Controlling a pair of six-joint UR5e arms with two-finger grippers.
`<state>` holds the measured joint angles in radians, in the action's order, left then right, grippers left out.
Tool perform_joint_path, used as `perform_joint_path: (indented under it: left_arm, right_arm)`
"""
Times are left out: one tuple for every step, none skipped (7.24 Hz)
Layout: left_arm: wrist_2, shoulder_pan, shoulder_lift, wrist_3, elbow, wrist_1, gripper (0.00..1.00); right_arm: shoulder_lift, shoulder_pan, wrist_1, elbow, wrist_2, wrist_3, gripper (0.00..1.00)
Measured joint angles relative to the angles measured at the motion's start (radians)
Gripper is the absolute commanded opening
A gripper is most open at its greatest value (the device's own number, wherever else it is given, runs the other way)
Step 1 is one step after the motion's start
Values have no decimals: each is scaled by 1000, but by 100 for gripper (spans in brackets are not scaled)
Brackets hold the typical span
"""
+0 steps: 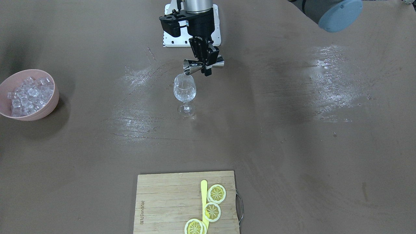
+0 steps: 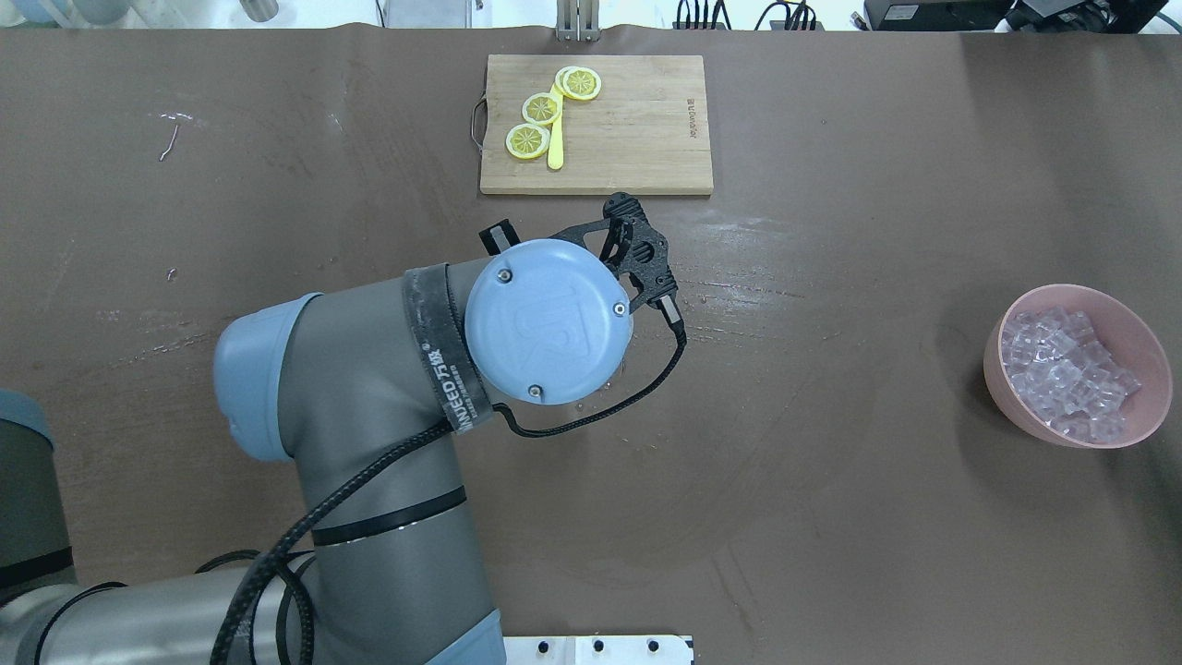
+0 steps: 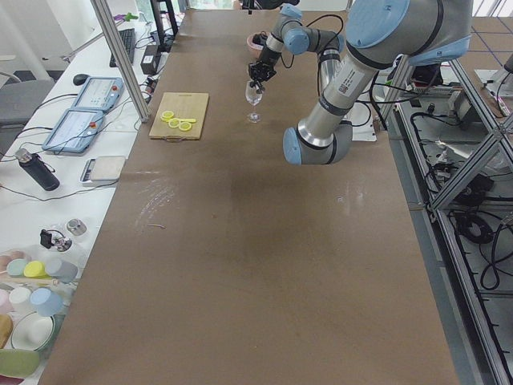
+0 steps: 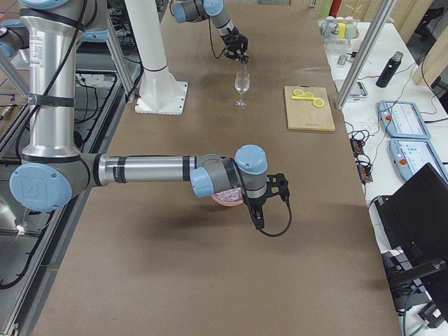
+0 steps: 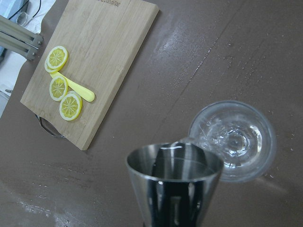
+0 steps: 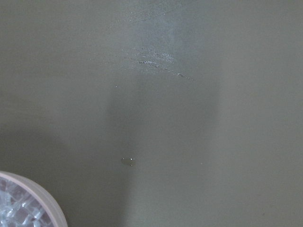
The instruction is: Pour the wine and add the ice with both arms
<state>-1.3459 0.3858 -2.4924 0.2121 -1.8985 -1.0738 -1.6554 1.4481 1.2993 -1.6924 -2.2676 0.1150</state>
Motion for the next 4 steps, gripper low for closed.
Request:
perform_joint_path:
  left_arm:
    - [12, -3, -18, 0, 13, 31, 0]
    - [20, -3, -36, 0, 25, 61, 0]
    - [25, -4, -51, 0, 39, 84, 0]
    - [32, -7, -65, 0, 51, 112, 0]
  right_arm:
    - [2, 0, 0, 3, -1, 0, 100]
    - [3, 0, 0, 5, -1, 0, 100]
    - [3, 0, 0, 6, 0, 1, 100]
    - [3, 0, -1, 8, 0, 1, 100]
